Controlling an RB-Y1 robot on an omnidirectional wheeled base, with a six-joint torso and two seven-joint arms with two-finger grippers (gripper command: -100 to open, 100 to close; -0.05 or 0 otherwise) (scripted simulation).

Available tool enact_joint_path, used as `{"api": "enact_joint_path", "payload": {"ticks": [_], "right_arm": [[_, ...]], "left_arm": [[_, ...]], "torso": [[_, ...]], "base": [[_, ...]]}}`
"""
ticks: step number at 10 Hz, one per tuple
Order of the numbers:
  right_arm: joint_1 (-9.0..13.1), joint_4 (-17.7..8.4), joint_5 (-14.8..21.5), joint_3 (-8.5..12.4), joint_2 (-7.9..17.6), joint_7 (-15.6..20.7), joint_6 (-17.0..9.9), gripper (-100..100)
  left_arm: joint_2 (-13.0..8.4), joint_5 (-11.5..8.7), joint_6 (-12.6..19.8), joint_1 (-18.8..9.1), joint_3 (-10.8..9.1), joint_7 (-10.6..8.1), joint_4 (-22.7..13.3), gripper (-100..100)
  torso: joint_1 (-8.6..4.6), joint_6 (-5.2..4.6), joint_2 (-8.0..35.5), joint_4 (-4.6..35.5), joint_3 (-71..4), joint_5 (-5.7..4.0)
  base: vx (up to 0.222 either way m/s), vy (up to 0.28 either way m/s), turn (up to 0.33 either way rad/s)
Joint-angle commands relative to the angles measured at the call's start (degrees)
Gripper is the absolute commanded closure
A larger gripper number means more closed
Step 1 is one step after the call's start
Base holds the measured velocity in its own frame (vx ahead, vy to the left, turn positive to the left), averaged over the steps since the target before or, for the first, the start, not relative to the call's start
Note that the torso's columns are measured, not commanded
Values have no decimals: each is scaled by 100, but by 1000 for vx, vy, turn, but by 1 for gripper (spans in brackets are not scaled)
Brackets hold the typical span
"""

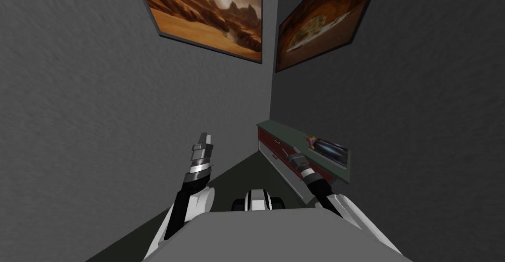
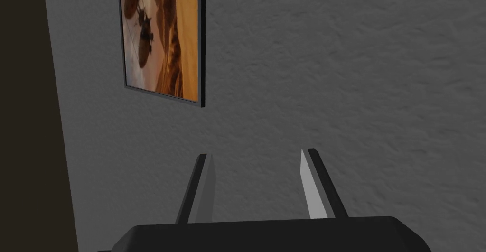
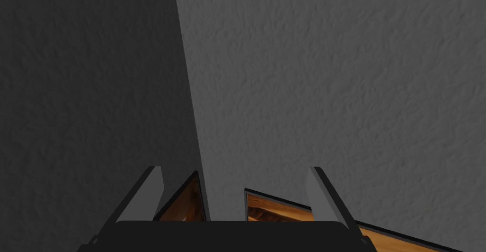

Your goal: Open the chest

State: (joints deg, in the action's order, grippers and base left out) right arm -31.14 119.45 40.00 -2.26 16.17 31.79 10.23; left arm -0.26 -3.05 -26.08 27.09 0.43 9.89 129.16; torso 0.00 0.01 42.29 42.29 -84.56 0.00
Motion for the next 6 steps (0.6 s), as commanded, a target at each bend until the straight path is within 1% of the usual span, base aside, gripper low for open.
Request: {"api": "enact_joint_path", "payload": {"ticks": [1,2,3,4,5,6], "right_arm": [[-54,-173,413,20,64,287,-162,-100],[-54,-173,480,20,64,287,-162,-100],[-88,-294,704,33,122,466,-269,-100],[-88,-294,770,33,122,466,-269,-100],[-120,-423,984,46,191,645,-378,-100],[-120,-423,1061,46,191,645,-378,-100]], "left_arm": [[0,0,0,0,0,0,0,0],[0,0,0,0,0,0,0,0],[0,0,0,1,0,0,0,0],[0,0,0,0,0,0,0,0],[0,0,0,1,0,0,0,0],[0,0,0,0,0,0,0,0]], "torso": [[1,-2,-1,0,-1,0],[2,1,-2,-1,-1,1],[-1,-4,-1,0,-1,0],[-1,1,-2,-1,-1,0],[0,-2,0,0,-1,0],[2,1,-1,0,-1,0]], "base": [[35,0,252],[31,-5,79],[35,-5,145],[29,-7,97],[36,-4,178],[33,-5,105]]}}
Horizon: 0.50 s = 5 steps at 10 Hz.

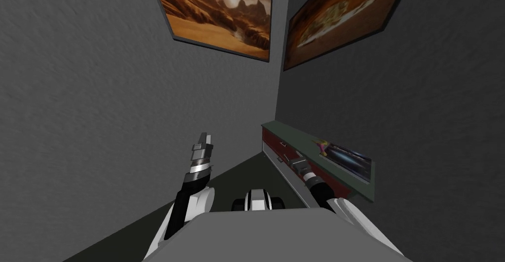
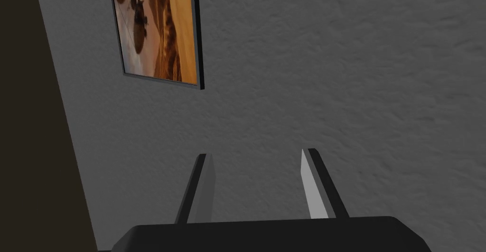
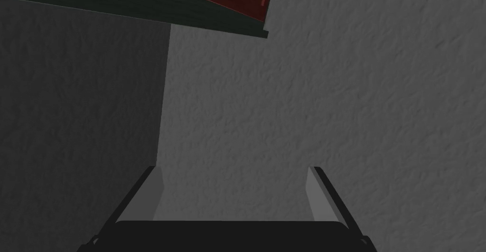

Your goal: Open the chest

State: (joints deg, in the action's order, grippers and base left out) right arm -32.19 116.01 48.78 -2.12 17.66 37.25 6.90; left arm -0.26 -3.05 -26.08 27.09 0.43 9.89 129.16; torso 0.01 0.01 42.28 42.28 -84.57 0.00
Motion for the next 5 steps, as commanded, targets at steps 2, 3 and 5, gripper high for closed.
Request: {"api": "enact_joint_path", "payload": {"ticks": [2,3,5], "right_arm": [[-47,-213,474,46,120,278,-156,-100],[-78,-353,693,59,207,456,-267,-100],[-107,-497,978,73,298,632,-378,-100]], "left_arm": [[0,0,0,0,0,0,0,0],[0,0,0,1,0,0,0,0],[0,0,0,1,0,0,0,0]], "torso": [[-2,1,0,0,0,-1],[-2,-4,3,1,1,0],[-1,-2,1,0,0,0]], "base": [[30,-6,148],[31,-6,142],[32,-8,159]]}}
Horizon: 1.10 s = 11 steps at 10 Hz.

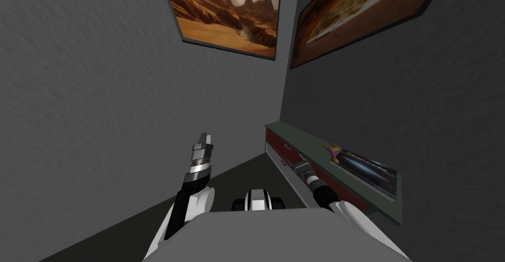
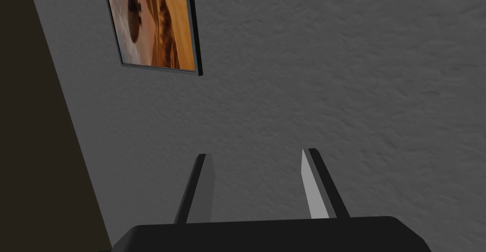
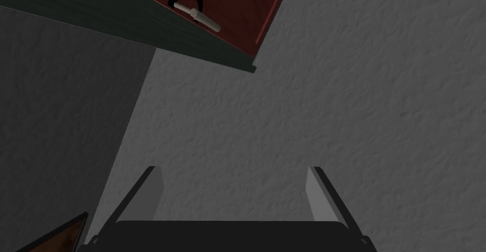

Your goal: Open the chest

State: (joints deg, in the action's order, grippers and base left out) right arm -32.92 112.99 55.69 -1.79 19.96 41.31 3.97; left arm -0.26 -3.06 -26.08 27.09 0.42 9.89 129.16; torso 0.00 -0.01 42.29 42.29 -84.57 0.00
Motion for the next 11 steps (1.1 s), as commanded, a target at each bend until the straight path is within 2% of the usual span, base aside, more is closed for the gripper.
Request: {"api": "enact_joint_path", "payload": {"ticks": [1,4,5,6,9,11], "right_arm": [[-33,-195,361,40,68,226,-84,-100],[-88,-491,876,67,259,571,-304,-100],[-88,-491,925,67,259,571,-304,-100],[-113,-639,1162,80,360,738,-411,-100],[-137,-785,1465,93,464,901,-516,-100],[-184,-1059,1890,118,673,1210,-715,-100]], "left_arm": [[0,0,0,0,0,0,0,0],[0,0,0,0,0,0,0,0],[0,0,0,0,0,0,0,0],[0,0,0,0,0,0,0,0],[0,0,0,0,0,0,0,0],[0,0,0,0,0,0,0,0]], "torso": [[-1,3,-2,-1,-1,0],[0,-1,0,0,0,0],[1,2,-1,0,-1,0],[0,0,1,0,0,0],[0,2,0,0,0,0],[0,2,-2,0,-1,0]], "base": [[28,-11,97],[32,-9,138],[27,-9,123],[31,-11,182],[26,-12,118],[34,-14,194]]}}
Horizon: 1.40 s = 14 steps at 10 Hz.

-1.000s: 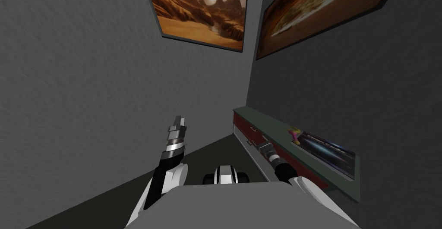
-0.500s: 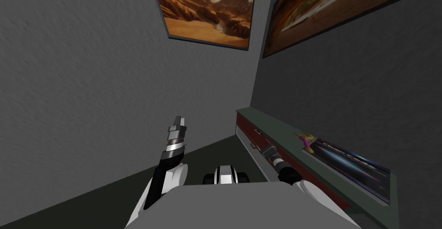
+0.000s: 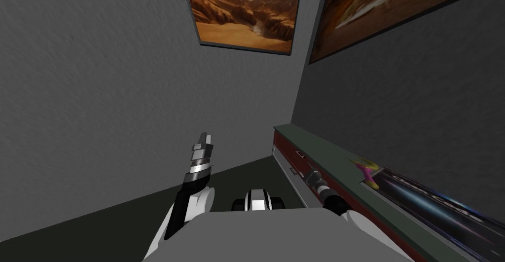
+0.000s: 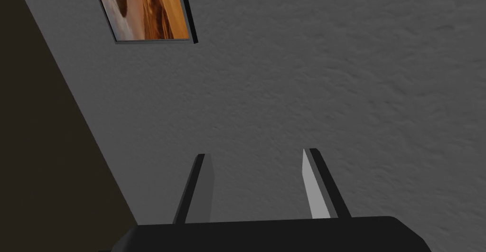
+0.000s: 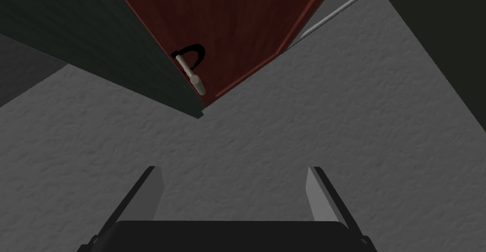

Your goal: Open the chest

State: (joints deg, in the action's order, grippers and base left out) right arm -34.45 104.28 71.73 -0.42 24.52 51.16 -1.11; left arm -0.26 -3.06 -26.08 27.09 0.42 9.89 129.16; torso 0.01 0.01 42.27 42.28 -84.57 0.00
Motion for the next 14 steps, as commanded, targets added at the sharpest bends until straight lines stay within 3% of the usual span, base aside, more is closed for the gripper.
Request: {"api": "enact_joint_path", "payload": {"ticks": [1,3,8,9,10,14], "right_arm": [[-31,-188,367,-19,217,225,-207,-100],[-75,-430,737,4,425,507,-387,-100],[-134,-712,1406,31,715,862,-608,-100],[-134,-712,1406,31,715,862,-608,-100],[-167,-845,1700,44,874,1043,-719,-100],[-205,-983,2029,59,1056,1246,-841,-100]], "left_arm": [[0,0,0,0,0,0,0,0],[0,0,0,0,0,0,0,0],[0,0,0,0,0,0,0,0],[0,0,0,0,0,0,0,0],[0,0,0,1,-1,0,0,0],[0,0,0,0,0,0,0,0]], "torso": [[-3,1,-2,-1,-2,0],[1,0,1,0,0,0],[2,-1,3,1,2,0],[-2,1,-1,0,-1,0],[-2,-4,-1,-1,-1,-1],[2,0,3,1,2,1]], "base": [[34,-20,98],[37,-13,193],[22,-12,113],[26,-17,75],[33,-18,174],[21,-13,98]]}}
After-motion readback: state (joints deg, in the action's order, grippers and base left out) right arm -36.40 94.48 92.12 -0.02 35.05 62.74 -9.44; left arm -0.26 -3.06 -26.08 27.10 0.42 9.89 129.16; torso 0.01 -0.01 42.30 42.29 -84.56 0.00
